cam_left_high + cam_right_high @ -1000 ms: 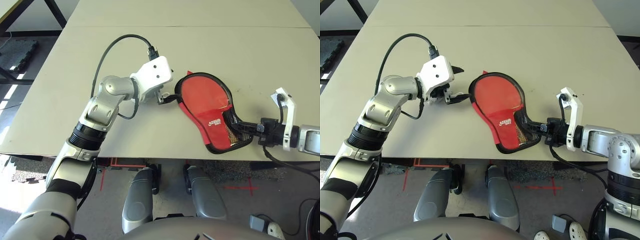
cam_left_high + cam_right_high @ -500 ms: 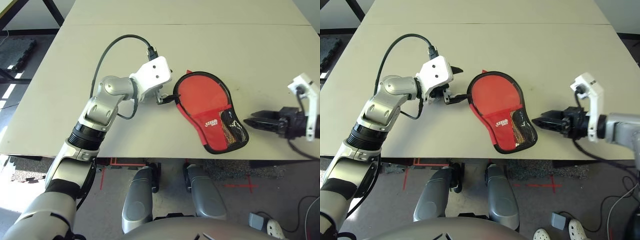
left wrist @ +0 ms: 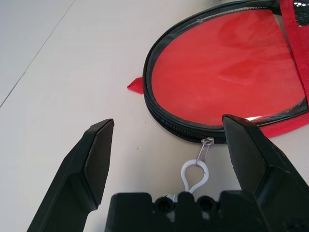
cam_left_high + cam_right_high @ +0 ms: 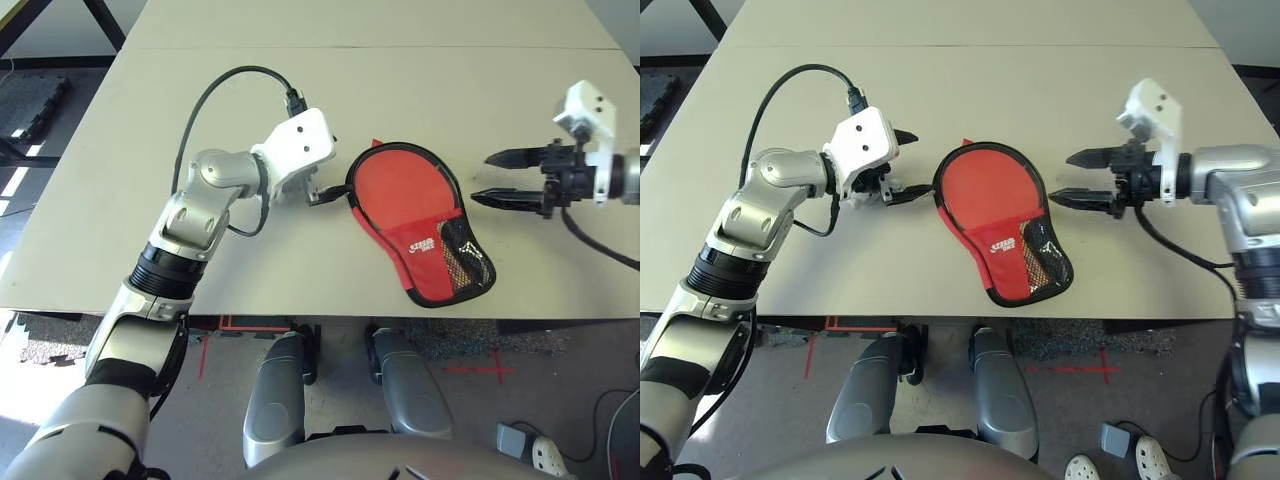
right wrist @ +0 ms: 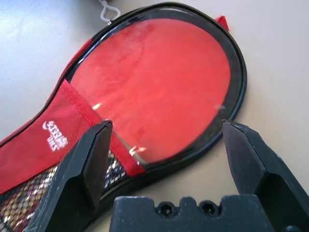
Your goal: Store the ping-pong paddle in its case and zip it.
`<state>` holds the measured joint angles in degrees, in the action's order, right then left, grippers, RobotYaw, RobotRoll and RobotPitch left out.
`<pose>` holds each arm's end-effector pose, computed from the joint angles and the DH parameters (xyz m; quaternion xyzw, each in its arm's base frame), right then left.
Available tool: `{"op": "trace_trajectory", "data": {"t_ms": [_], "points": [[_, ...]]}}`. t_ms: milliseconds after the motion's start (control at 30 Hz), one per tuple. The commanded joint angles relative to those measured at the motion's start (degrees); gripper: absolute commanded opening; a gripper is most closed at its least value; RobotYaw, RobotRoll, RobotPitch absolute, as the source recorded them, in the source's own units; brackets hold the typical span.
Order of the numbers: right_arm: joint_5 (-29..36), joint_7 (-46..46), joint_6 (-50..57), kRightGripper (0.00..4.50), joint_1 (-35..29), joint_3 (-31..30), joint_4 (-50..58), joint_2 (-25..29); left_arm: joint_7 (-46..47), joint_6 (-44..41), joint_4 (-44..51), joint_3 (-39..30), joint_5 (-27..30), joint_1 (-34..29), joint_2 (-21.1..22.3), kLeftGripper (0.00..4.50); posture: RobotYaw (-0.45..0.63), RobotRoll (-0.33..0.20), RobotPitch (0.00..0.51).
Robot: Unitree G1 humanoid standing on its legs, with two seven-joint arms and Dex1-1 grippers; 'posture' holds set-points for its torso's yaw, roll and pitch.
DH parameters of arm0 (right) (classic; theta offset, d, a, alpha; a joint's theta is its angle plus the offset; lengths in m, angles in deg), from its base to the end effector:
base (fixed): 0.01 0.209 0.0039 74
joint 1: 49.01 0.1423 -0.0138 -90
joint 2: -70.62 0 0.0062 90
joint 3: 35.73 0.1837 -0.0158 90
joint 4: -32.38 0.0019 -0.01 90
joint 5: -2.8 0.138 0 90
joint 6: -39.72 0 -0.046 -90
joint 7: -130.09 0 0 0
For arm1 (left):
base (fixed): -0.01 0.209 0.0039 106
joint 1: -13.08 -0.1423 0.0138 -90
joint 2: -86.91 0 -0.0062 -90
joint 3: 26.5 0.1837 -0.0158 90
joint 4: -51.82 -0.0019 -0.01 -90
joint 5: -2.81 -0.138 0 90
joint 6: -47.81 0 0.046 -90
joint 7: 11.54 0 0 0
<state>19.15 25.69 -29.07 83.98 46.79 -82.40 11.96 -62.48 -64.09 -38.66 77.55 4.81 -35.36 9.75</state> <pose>0.3072 -0.2850 0.2076 -0.1774 0.1645 0.5101 0.8253 0.2991 0.1570 0.2068 0.3115 -0.0070 -0.4737 0.8237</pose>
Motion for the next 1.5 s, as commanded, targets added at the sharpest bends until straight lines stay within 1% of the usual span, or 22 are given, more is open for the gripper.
{"op": "trace_trajectory", "data": {"t_ms": [33,133,267,433,500,567,700,833,967,1067,1167,1400,1500], "points": [[-3.77,0.81,-4.10,4.46,2.46,-2.19,-5.98,-2.75,-0.09,-1.74,1.80,-1.25,0.35,-0.91,1.66,4.50,-0.03,0.000,0.249],[-6.51,-0.26,-6.67,4.46,4.00,-3.01,-10.08,-5.71,-0.27,-3.13,2.52,-2.57,0.77,-0.75,3.20,4.50,-0.02,0.000,0.251],[-9.47,-0.95,-8.94,4.46,4.11,-4.03,-13.29,-8.08,-1.02,-5.77,3.90,-5.09,2.11,-0.49,5.63,4.50,-0.01,0.000,0.252],[-11.86,-1.33,-10.29,4.46,2.56,-5.00,-14.08,-9.70,-1.73,-8.05,3.85,-7.20,3.06,-0.49,9.64,4.50,0.00,0.000,0.250],[-12.27,-1.33,-10.29,4.46,1.78,-5.04,-13.76,-10.12,-1.77,-9.74,3.38,-7.29,2.66,-0.92,11.42,4.50,0.00,0.000,0.249],[-12.53,-1.30,-10.25,4.46,1.34,-4.92,-13.35,-10.28,-1.82,-11.01,3.27,-6.99,2.64,-1.32,12.32,4.50,0.00,0.000,0.248],[-12.85,-1.41,-10.26,4.46,0.76,-4.76,-12.69,-10.29,-1.54,-13.57,3.67,-5.83,2.42,-2.20,12.99,4.50,0.00,0.000,0.246],[-13.09,-1.86,-10.13,4.46,0.24,-4.74,-12.04,-10.14,-1.39,-15.94,3.79,-4.50,2.65,-2.96,11.97,4.50,-0.01,0.000,0.245],[-13.35,-2.48,-10.16,4.46,-0.37,-4.70,-11.38,-9.98,-0.90,-17.43,2.77,-2.33,1.46,-3.36,11.48,4.50,-0.02,0.000,0.244],[-13.31,-2.91,-9.93,4.46,-0.86,-4.56,-10.62,-9.86,-0.79,-18.86,2.57,-1.76,1.91,-3.27,10.90,4.50,-0.02,0.000,0.243],[-13.38,-3.31,-9.87,4.50,-1.29,-4.35,-10.23,-9.81,-1.59,-20.54,3.10,-1.13,2.72,-3.46,10.52,3.90,-0.03,0.000,0.244],[-13.43,-4.24,-9.25,4.50,-2.21,-4.09,-8.88,-9.84,-4.24,-23.24,4.98,0.49,3.79,-4.32,11.30,1.30,-0.03,0.000,0.248],[-13.51,-4.58,-9.27,4.50,-2.50,-4.03,-8.81,-9.90,-5.21,-23.09,5.47,0.64,3.78,-4.29,11.77,0.31,-0.03,0.000,0.249]]}}
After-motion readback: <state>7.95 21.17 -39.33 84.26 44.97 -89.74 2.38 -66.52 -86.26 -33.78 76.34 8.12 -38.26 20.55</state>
